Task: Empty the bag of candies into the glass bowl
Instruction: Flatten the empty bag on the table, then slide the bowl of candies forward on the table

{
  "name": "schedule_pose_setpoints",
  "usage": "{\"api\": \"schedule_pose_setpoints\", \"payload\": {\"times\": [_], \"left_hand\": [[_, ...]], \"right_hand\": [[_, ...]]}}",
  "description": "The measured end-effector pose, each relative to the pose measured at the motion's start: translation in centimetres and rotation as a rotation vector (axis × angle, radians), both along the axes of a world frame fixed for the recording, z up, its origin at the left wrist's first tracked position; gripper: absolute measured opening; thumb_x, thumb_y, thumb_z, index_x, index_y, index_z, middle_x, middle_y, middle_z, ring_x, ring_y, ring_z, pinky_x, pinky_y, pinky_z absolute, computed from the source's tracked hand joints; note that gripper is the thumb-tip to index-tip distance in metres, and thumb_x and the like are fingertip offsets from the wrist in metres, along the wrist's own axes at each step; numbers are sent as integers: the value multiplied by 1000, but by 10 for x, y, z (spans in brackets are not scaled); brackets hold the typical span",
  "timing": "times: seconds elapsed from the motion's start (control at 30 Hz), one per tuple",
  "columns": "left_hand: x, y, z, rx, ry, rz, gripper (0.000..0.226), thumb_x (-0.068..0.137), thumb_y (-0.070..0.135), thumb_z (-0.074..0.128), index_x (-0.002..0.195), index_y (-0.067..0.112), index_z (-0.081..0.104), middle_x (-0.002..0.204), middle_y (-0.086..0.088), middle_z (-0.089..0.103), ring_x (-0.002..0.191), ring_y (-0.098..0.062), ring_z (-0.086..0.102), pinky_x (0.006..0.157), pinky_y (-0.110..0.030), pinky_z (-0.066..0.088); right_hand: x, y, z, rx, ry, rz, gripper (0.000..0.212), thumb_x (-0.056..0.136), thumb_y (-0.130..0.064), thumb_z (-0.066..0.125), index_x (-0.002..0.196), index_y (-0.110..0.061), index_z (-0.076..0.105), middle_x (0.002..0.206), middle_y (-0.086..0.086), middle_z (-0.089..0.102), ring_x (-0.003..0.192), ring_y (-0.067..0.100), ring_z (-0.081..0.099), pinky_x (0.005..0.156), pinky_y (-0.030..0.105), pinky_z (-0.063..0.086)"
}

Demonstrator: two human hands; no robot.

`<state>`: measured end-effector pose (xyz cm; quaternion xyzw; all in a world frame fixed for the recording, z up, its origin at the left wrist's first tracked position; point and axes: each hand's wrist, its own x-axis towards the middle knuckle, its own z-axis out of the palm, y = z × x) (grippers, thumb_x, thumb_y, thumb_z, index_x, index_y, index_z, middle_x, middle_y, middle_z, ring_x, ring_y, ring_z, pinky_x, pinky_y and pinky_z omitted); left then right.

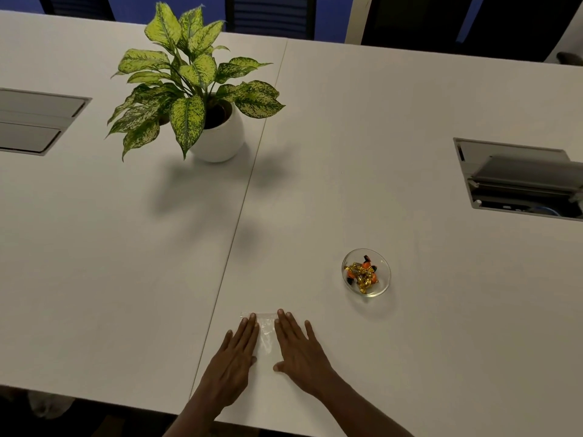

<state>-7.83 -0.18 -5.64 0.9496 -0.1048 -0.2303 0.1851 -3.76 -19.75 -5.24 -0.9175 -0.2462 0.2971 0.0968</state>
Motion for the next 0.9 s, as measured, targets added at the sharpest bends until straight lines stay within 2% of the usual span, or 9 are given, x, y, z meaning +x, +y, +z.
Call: {"api": "schedule_pose_setpoints", "payload": {"times": [0.2,0.3,0.37,0.43,0.5,0.6,0.67,0.77,0.9], "left_hand": [[3,-3,7,-3,-16,60,64,94,45,-6,151,17,-15,162,0,-22,134,4,-42,119,-26,-17],[5,-4,10,-51,-52,82,56,102,32,14,152,17,-7,163,-1,-14,134,12,-38,119,-22,-15],[7,-5,13,-95,-100,105,62,98,42,9,153,15,3,163,-1,-6,135,16,-33,118,-17,-13],[12,-12,20,-145,-151,144,72,94,50,2,153,11,17,162,-2,6,144,11,-15,119,-14,-7],[20,-27,27,-167,-208,171,75,96,54,6,149,9,34,160,-3,25,149,-6,18,120,-16,11],[39,-61,39,-250,-285,280,42,100,31,44,138,14,53,146,-5,53,133,-19,52,109,-24,39],[57,-88,45,-327,-329,332,34,96,19,58,130,14,61,133,-4,64,122,-18,61,104,-28,47],[82,-124,59,-445,-348,399,24,94,17,61,117,12,69,115,-3,73,102,-16,70,91,-28,54],[109,-159,67,-587,-221,530,24,94,17,62,115,9,70,112,-6,74,93,-12,69,83,-27,57]], "right_hand": [[7,-7,13,113,40,-55,90,96,-44,51,154,-13,-10,163,3,-21,152,19,-14,124,46,2],[10,-15,20,157,40,-97,86,98,-42,49,154,-13,-8,164,3,-19,152,18,-10,124,43,6],[13,-23,24,187,28,-122,82,99,-41,47,155,-12,-5,164,4,-16,153,18,-8,124,41,8],[16,-33,29,217,-4,-143,77,100,-38,45,155,-11,-2,165,5,-12,153,18,-5,125,38,10],[18,-46,35,245,-31,-180,71,102,-35,43,155,-10,3,166,5,-7,154,18,0,124,34,11],[21,-69,41,327,-107,-323,61,103,-34,40,154,-10,17,165,7,13,152,17,14,120,24,14],[26,-86,50,332,-206,-412,53,101,-29,49,148,-7,37,155,10,38,145,21,35,114,22,26],[38,-111,57,355,-433,-468,34,78,-9,81,108,2,71,107,15,74,101,27,72,88,32,58],[57,-140,72,363,-380,-632,12,91,-5,61,99,2,67,100,19,67,96,33,65,86,42,55]]}}
